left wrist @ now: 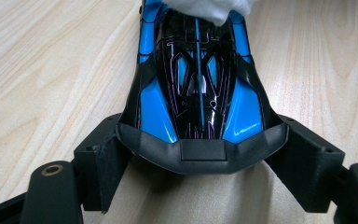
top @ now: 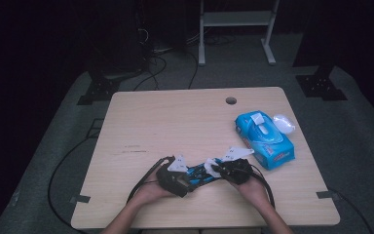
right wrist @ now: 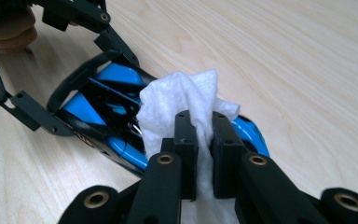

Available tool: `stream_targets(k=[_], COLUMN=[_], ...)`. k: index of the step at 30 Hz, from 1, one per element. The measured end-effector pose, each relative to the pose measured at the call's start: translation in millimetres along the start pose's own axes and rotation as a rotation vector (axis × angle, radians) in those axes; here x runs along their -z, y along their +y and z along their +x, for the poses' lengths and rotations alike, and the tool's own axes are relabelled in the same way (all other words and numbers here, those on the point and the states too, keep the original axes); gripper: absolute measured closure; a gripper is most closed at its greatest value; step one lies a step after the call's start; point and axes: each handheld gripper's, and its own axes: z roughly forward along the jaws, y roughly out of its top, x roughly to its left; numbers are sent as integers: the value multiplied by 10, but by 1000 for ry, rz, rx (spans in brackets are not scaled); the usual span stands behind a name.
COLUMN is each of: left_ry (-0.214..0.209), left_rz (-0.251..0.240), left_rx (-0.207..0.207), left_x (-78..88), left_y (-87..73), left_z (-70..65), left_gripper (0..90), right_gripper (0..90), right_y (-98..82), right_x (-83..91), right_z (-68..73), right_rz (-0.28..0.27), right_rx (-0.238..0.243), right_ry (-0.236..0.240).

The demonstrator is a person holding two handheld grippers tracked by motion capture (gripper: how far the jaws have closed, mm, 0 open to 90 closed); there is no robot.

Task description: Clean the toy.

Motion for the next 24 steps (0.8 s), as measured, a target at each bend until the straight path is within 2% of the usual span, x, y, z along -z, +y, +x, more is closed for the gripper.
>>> stream_targets(k=[2,5,8,13,15,16,17,18,19,21,24], left_ry=[-2,-7,-9,-10,-14,-15,-18,-20,-23,-29,-32], left_rz=[-2,-7,-3,-1,-1,-1,-4,-6,-7,-7,-7], left_rx=[2,20,26,16,17,16,15,17,12,3,-1], left_x=[-5,-14,-11,-8,-6,-3,-3,-7,-12,-16,-14], left_y=[0,1,6,6,5,2,2,3,6,11,9], left_z=[1,1,1,4,8,10,8,-1,-7,-17,-29], left_gripper=[239,237,238,241,241,242,242,241,242,241,241], right_gripper=[821,821,820,819,820,821,821,821,821,821,821], right_y=[-24,4,41,10,-19,-9,9,36,66,139,238], right_x=[-3,-27,-51,-39,-50,-52,-52,-54,-66,-130,-261], right_z=[6,68,117,-8,-27,-2,19,49,93,196,303], right_rz=[-3,-19,-22,-34,-43,-42,-51,-65,-73,-58,-33], right_rx=[-17,-2,35,-17,-49,-38,-31,-48,-39,4,41], right_ry=[7,41,54,18,30,23,33,63,78,111,147])
